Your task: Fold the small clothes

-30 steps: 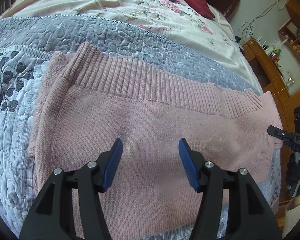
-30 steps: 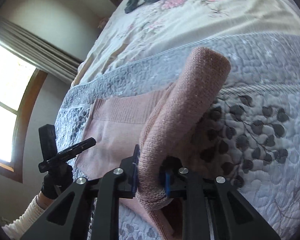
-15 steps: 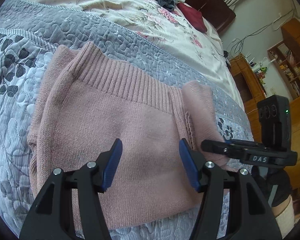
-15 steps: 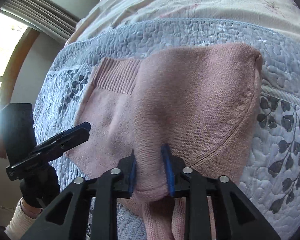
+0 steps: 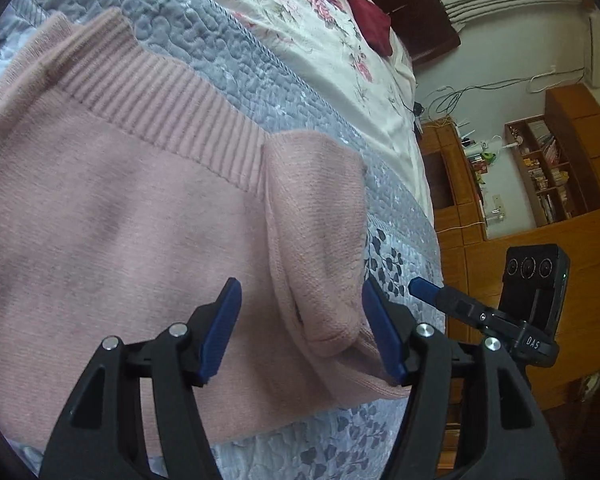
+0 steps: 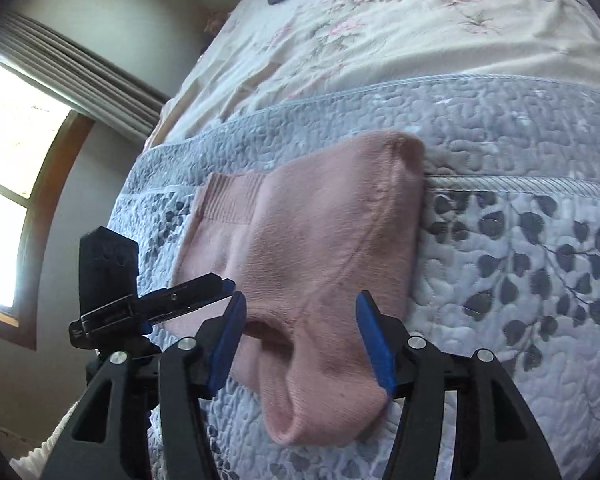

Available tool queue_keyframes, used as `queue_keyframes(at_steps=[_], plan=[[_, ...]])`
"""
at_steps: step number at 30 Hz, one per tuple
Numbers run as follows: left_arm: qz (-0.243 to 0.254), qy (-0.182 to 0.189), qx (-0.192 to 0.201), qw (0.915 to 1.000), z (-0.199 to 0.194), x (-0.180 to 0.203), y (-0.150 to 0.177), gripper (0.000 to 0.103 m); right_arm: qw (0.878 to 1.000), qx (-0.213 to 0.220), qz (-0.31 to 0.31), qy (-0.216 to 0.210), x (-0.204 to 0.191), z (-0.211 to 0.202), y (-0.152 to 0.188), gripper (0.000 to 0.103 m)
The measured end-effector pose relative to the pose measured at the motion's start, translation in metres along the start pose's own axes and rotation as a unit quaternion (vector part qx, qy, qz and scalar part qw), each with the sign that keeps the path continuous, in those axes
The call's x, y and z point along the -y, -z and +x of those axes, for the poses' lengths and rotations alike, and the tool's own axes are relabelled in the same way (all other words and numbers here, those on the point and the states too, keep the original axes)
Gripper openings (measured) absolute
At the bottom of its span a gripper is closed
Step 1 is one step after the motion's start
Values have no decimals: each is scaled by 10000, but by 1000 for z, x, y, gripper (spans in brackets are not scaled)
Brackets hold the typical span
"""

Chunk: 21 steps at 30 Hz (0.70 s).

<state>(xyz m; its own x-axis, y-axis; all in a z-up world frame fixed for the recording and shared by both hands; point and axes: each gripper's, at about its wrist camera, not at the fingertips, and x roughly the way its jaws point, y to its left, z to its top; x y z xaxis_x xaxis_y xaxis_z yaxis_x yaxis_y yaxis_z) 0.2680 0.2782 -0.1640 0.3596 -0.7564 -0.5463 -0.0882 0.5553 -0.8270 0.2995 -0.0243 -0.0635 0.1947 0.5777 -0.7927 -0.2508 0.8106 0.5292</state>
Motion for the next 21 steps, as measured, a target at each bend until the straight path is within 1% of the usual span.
queue_keyframes(at_steps=[2, 6, 8, 9, 10, 11, 12, 14, 15, 17, 18, 21], plan=[[-210, 71, -154, 9996, 18, -2, 1, 62, 9999, 46, 131, -11, 16, -8, 8, 58], [-656, 304, -360, 9967, 47, -8, 4, 62, 9997, 68, 188, 157, 37, -13, 28, 58], [-733, 438, -427, 9954, 57, -4, 7, 60, 9996, 55, 259, 108, 46, -13, 37, 58], [-720, 447, -464, 9953, 62, 0, 8, 59, 9995, 50, 285, 91, 49, -12, 42, 58], [-683, 362, -452, 9960, 66, 3, 9, 53, 9995, 48, 300, 97, 51, -12, 45, 58], [-657, 275, -435, 9965, 69, 4, 9, 51, 9995, 47, 308, 106, 52, -11, 49, 58], [-660, 220, -434, 9966, 72, 5, 8, 46, 9994, 45, 327, 101, 53, -11, 53, 58], [-748, 164, -433, 9961, 74, 3, 5, 41, 9993, 29, 374, 51, 55, -10, 58, 58], [-767, 151, -421, 9960, 74, 3, 5, 33, 9993, 21, 370, 46, 54, -9, 61, 58], [-657, 72, -393, 9970, 70, 5, 3, 25, 9994, 17, 342, 93, 52, -8, 66, 58], [-579, 59, -357, 9977, 65, 8, 2, 24, 9994, 20, 328, 108, 51, -7, 68, 58], [-243, 90, -153, 9995, 47, 23, 1, 22, 9995, 53, 321, 45, 48, -9, 71, 58]])
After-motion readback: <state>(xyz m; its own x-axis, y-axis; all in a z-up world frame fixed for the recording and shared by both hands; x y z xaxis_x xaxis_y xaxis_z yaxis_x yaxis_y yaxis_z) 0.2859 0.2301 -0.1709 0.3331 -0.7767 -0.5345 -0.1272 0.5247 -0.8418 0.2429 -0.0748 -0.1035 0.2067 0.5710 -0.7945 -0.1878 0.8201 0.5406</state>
